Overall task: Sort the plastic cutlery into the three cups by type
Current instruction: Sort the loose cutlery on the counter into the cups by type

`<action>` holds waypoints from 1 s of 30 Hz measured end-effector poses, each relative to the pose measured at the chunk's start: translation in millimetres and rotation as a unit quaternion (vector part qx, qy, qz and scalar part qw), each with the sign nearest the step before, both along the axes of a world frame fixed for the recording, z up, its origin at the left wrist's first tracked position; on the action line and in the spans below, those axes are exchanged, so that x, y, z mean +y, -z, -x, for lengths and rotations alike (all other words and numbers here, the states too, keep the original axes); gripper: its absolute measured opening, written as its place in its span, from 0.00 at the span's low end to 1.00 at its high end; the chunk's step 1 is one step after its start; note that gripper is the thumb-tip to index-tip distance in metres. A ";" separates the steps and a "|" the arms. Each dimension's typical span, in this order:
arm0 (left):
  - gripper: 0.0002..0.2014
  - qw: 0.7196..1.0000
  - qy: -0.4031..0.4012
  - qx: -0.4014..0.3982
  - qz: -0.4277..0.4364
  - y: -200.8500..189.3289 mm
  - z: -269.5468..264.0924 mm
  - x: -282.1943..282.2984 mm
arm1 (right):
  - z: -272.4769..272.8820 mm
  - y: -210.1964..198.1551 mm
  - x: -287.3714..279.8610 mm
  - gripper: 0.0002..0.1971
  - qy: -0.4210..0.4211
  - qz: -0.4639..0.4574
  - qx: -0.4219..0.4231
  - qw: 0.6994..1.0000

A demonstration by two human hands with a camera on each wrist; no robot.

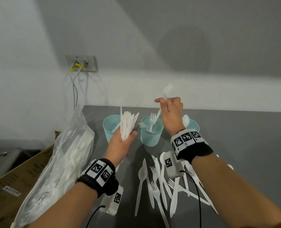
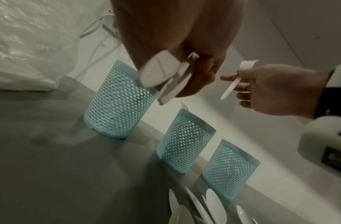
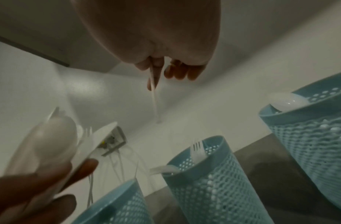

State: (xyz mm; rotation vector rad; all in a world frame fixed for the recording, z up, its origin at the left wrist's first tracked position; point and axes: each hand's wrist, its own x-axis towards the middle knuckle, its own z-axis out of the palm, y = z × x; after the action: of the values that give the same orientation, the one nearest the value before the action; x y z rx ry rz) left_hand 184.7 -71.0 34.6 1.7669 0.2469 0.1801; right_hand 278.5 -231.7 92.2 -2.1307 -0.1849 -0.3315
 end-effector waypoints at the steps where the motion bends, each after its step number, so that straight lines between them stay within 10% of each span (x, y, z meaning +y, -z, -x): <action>1: 0.11 1.000 0.006 -0.001 0.014 0.3 1.2 -0.6 | 0.9 3.7 1.3 0.18 -0.001 0.005 -0.016 1.000; 10: 0.13 0.995 0.066 0.004 0.076 -3.3 6.6 3.9 | -1.5 44.1 4.4 0.15 -0.010 0.105 0.133 0.986; 15: 0.13 0.993 0.077 0.002 0.090 -4.9 7.2 4.0 | 12.6 34.9 6.5 0.17 0.010 0.133 0.072 0.988; 25: 0.12 0.983 0.129 0.026 0.130 -13.0 12.9 1.9 | 52.1 12.8 45.6 0.14 -0.120 -0.155 0.139 0.971; 30: 0.12 0.978 0.149 0.040 0.138 -11.8 16.8 3.8 | 47.8 -0.5 38.4 0.09 -0.134 -0.154 0.182 0.962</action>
State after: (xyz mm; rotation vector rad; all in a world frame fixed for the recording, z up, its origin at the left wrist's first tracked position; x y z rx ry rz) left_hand 167.9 -67.1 46.4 1.5134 0.0589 -0.1361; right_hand 230.7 -193.3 92.7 -1.7922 -0.1909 0.1824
